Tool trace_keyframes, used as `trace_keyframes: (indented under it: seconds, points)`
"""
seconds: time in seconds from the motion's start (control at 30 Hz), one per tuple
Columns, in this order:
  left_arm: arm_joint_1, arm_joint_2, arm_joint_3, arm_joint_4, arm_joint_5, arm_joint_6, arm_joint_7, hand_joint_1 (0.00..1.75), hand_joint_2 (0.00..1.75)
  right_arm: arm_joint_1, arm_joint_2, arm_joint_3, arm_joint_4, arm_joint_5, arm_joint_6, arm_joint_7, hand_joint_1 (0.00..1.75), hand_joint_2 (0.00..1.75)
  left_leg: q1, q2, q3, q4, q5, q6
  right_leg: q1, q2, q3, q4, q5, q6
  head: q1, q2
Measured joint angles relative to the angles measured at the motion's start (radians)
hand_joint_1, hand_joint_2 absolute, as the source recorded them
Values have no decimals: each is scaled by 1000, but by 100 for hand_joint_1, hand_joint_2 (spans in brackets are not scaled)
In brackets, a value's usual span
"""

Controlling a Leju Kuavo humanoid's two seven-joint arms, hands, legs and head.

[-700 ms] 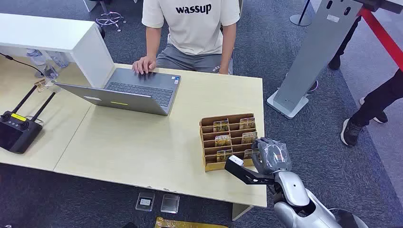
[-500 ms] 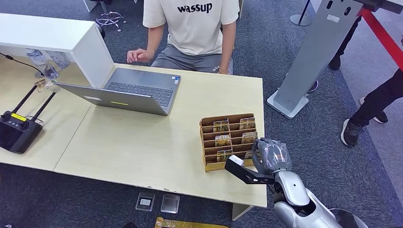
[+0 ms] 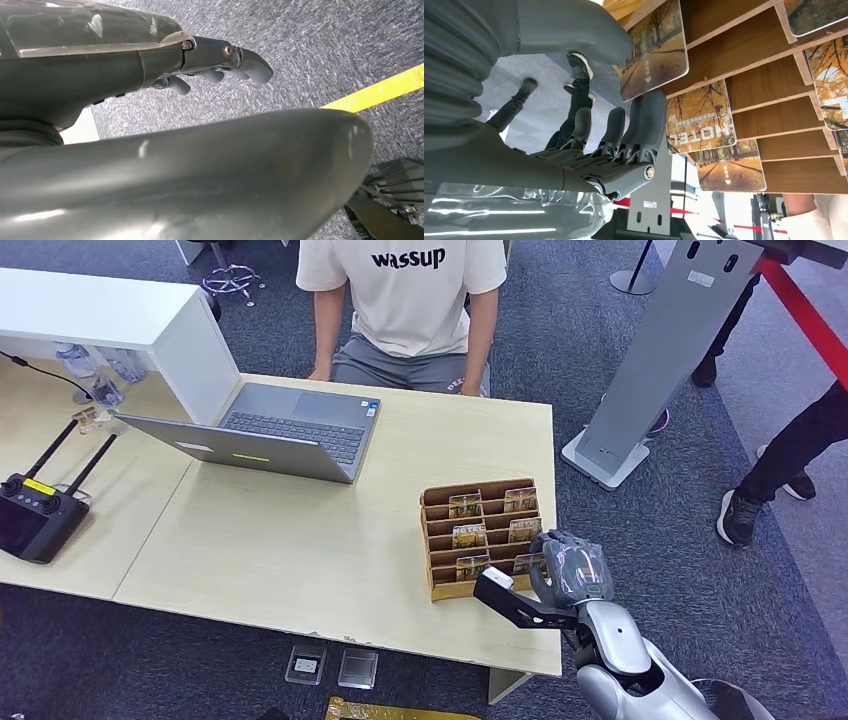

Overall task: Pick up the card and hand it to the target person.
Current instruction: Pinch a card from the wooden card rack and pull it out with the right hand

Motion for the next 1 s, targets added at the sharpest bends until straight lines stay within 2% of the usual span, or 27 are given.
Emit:
trace_keyframes:
  seconds: [0.43,0.63,0.77,1.0]
  points:
    - [0,2,0,0,0,0,0,0,0,2,0,14,1,-7,0,4,96,175,0,0,0,0,0,0,0,0,0,0,0,0,0,0]
    - [2,2,0,0,0,1,0,0,0,2,0,17,1,-7,0,4,113,175,0,0,0,0,0,0,0,0,0,0,0,0,0,0]
    - [2,2,0,0,0,1,0,0,0,2,0,17,1,-7,0,4,130,175,0,0,0,0,0,0,0,0,0,0,0,0,0,0]
    - [3,2,0,0,0,1,0,0,0,0,0,17,1,-10,1,4,148,175,0,0,0,0,0,0,0,0,0,0,0,0,0,0]
